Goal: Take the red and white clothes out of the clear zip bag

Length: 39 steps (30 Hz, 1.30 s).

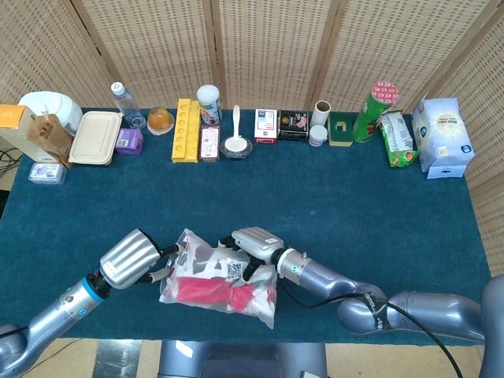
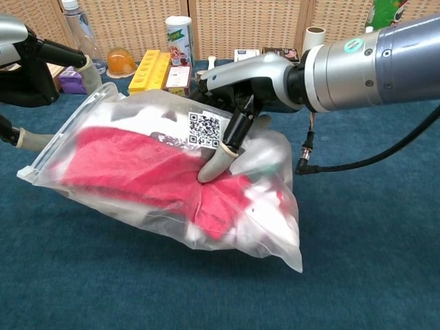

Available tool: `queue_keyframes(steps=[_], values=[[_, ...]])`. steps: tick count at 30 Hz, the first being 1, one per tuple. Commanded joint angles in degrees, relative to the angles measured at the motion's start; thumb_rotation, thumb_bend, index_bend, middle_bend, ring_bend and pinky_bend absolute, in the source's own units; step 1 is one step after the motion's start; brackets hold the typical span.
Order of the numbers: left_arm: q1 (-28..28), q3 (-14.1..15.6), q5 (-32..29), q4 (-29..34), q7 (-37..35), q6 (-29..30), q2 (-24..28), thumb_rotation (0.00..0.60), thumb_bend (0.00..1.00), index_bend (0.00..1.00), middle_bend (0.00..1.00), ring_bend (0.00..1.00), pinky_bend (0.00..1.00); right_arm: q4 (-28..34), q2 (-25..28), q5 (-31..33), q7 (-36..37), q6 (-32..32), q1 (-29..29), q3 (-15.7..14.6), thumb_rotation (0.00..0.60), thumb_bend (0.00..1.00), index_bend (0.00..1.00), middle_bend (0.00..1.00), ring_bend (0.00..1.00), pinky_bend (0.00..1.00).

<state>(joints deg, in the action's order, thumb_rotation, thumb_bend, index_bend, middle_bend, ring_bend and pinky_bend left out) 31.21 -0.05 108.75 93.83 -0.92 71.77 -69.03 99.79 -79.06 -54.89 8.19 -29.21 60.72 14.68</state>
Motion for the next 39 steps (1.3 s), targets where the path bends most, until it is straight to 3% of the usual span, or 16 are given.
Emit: queue_keyframes(steps=[1,21,39], values=[[0.2,0.0,-0.3,-0.1,-0.3,0.3,-0.5,0.6,0.21,0.41,1.0,0.97,0.93,-0.3,-0.2,0.0,0.6,0.2,0.0,-0.2,0.6,0.21,0.8,0.89,1.0,1.0],[2.1,-0.6,-1.1,-3.4,-3.2,3.1,-6.3,0.6,0.22,0.41,1.0,0.97,0.93,1.4,1.2,-2.2,4.0,0.3,-0.7,0.4,0.6,0.21,0.8,0.89,1.0,1.0],[4.2,-1.6,-2.8,-5.1,-8.1,4.4,-10.7,0.6,0.25,0.42,1.0,1.0,0.98,3.1,2.6,-3.2,10.1,1.1,-2.1,2.8,0.6,0.21,0.8,0.89,1.0,1.0]])
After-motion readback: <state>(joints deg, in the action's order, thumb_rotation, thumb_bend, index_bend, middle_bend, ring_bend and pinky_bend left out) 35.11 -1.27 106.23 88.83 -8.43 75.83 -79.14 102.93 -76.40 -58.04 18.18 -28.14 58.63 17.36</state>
